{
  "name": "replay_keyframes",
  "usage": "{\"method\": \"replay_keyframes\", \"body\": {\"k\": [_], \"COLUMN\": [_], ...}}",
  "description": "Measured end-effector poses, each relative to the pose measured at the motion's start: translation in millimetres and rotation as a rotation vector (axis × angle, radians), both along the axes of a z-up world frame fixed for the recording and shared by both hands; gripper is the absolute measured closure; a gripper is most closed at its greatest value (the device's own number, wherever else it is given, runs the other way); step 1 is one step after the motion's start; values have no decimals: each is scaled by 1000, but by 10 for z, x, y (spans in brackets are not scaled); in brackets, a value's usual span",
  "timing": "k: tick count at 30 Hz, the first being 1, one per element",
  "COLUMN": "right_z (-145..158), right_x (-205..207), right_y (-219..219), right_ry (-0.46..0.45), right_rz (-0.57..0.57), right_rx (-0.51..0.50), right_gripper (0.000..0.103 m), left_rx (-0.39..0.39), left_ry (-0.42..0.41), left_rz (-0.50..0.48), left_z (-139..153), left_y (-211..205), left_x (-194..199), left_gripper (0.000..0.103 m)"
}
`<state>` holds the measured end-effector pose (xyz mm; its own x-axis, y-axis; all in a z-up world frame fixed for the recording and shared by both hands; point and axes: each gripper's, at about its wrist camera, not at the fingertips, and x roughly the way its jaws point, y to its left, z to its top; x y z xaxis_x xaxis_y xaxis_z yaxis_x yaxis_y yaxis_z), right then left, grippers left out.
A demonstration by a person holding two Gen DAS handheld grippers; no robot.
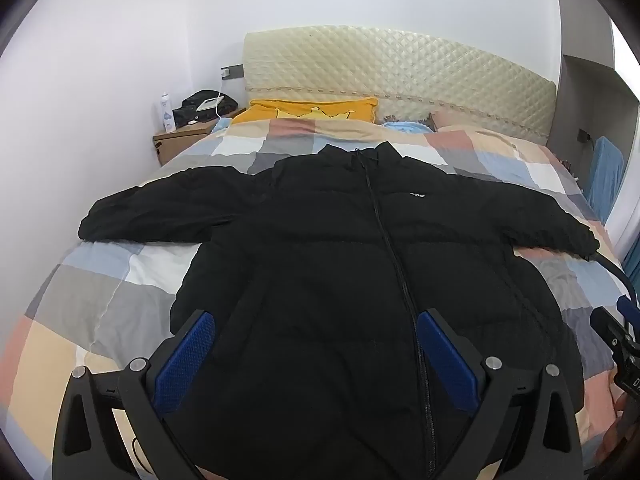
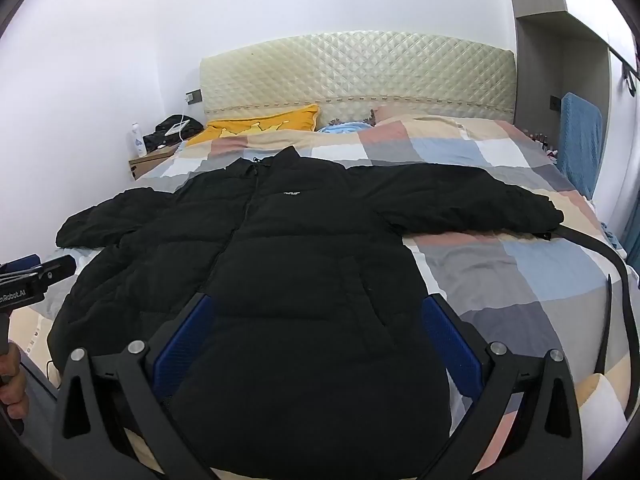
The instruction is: Fold large clothes
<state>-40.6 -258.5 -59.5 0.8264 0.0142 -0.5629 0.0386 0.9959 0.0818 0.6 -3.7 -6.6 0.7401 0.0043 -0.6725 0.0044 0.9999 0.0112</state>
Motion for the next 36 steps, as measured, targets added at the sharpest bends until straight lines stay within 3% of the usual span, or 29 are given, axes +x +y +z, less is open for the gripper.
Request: {"method": "replay_keyframes", "body": {"k": [36], "right_z": [-57], "right_x": [29], "right_y": [-2], "right_ry": [16], "right_rz": [1], "right_rx": [-6], "right_gripper": [0], "left_rx": [2], "left_ry": [39], "left_rz": [-11], "left_z": [-102], "left_y": [-9], "left_x": [54], "left_gripper": [1]}}
